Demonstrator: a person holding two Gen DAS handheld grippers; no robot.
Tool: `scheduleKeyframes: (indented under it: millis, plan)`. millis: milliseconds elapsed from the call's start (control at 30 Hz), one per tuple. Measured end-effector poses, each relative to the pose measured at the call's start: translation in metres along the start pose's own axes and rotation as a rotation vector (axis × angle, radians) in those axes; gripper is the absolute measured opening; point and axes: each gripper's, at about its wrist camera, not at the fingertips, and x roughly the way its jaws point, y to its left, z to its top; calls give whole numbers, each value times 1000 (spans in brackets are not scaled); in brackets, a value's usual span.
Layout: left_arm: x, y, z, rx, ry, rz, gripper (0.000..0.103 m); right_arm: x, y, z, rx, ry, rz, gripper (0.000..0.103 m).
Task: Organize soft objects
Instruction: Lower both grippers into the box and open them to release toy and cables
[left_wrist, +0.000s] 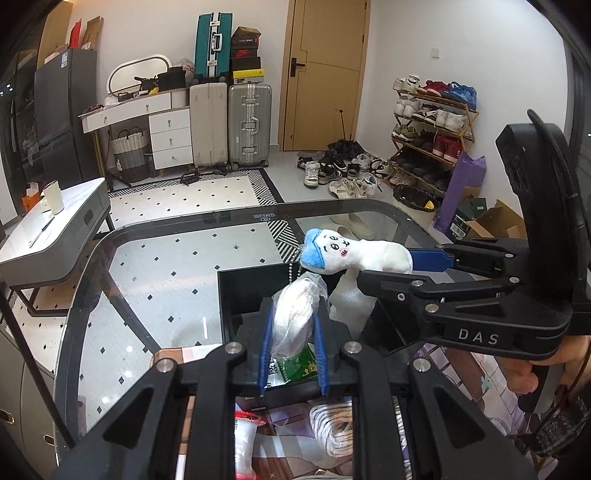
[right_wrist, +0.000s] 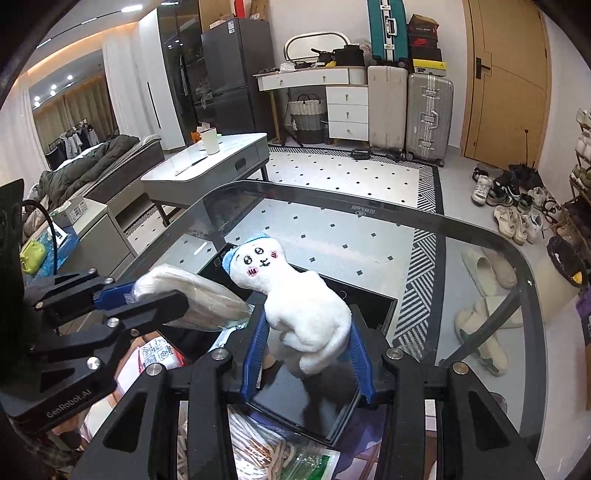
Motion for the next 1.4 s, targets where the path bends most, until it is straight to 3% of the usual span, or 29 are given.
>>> scheduleKeyframes:
  millis: [167, 433, 1000, 1067, 1133, 1200, 1333, 1400]
  plan:
    - [6, 2, -2, -7, 14, -2, 17, 2, 3, 3, 9, -3, 52, 42]
    - [13, 7, -2, -15, 29, -6, 17, 6, -11, 4, 48, 6, -5, 42]
    - [27, 5, 4, -6, 63, -15, 19, 20, -8, 5, 44, 49, 21, 44]
    - [27, 6, 4, -7, 70, -20, 23, 20, -8, 5, 44, 49, 21, 46]
    - [25, 6, 4, -8, 65, -19, 41, 19, -8, 5, 52, 46, 25, 50]
    - [22, 6, 4, -14, 59, -18, 51, 17, -9, 4, 57, 38, 32, 52]
    - [17, 5, 4, -6, 56, -14, 53, 12, -9, 3, 57, 29, 24, 55]
    - [14, 5, 2, 0, 54, -10, 58, 7, -9, 1, 56, 19, 22, 67]
